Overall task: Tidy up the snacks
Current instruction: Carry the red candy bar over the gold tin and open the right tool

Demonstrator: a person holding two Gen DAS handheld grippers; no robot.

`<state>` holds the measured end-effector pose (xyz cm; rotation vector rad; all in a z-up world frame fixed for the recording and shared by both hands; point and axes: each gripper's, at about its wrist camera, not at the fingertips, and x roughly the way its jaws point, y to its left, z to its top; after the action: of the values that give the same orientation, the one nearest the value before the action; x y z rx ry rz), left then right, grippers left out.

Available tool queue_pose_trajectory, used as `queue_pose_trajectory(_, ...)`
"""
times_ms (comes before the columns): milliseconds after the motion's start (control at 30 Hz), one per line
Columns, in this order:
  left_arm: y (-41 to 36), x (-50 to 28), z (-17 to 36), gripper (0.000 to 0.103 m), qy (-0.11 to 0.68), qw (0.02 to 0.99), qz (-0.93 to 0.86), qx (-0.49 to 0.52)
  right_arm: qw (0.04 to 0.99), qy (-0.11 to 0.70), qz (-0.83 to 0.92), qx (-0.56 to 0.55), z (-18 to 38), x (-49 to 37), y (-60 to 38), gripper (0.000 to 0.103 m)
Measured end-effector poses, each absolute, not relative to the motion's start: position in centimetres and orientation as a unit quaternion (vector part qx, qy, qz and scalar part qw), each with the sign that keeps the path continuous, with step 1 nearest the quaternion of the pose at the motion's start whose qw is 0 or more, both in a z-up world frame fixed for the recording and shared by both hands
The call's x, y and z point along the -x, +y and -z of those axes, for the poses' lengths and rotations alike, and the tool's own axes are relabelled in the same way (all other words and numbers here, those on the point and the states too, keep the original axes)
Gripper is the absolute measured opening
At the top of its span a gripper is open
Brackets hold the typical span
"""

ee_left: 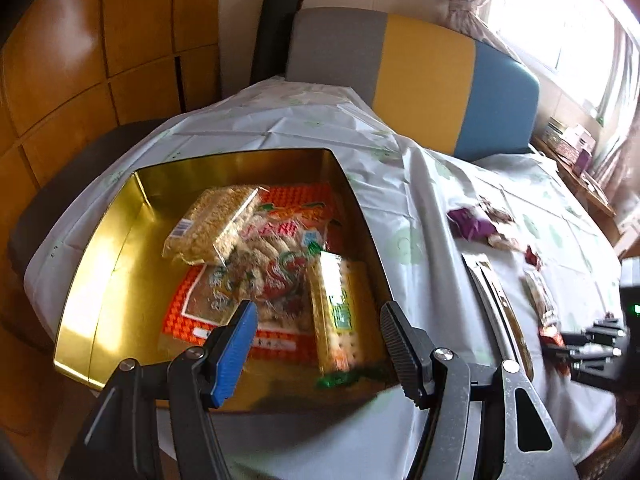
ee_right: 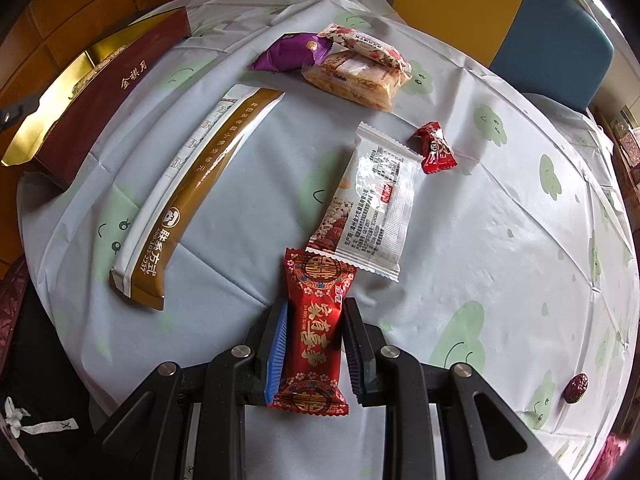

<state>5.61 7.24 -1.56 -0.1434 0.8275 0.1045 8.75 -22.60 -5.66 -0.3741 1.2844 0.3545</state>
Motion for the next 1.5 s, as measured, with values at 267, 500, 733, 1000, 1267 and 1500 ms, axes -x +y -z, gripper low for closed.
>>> queue_pose_trajectory(267,6.2,-3.8,2.4,0.065,0.404,0.913,-0.012,0.062,0.769,0.599,-0.149,0.169,5.3,-9.0,-22.3,0.022)
queue_pose_trajectory(500,5.5,-3.1,3.1,0.065,0.403,0.913,0.013,0.055,0.766,0.605,-0.144,0.164,3.7,-8.8,-21.6,0.022)
queue_pose_trajectory(733,5.4,-2.6,3.0,0.065,0.397,0.916,0.022,0.057,0.781,0.579,-0.187,0.139,0.1,-9.4,-19.0,0.022)
queue_pose_trajectory(1000,6.2,-2.3,2.7,0.065,0.389,0.918,0.011,0.077,0.773,0.552,-0.295,0.104,-1.6,-11.8,-11.1,0.022)
queue_pose_trajectory(1267,7.5,-2.5,3.0,0.065,0.389,0.916,-0.004,0.098,0.759,0.538,-0.365,0.03,-2.2,-16.7,-1.9,0.025)
queue_pose_trajectory(1500,8.9,-2.9,3.4,0.065,0.392,0.913,-0.021,0.114,0.766,0.551,-0.331,0.012,0.4,-19.5,2.0,0.034)
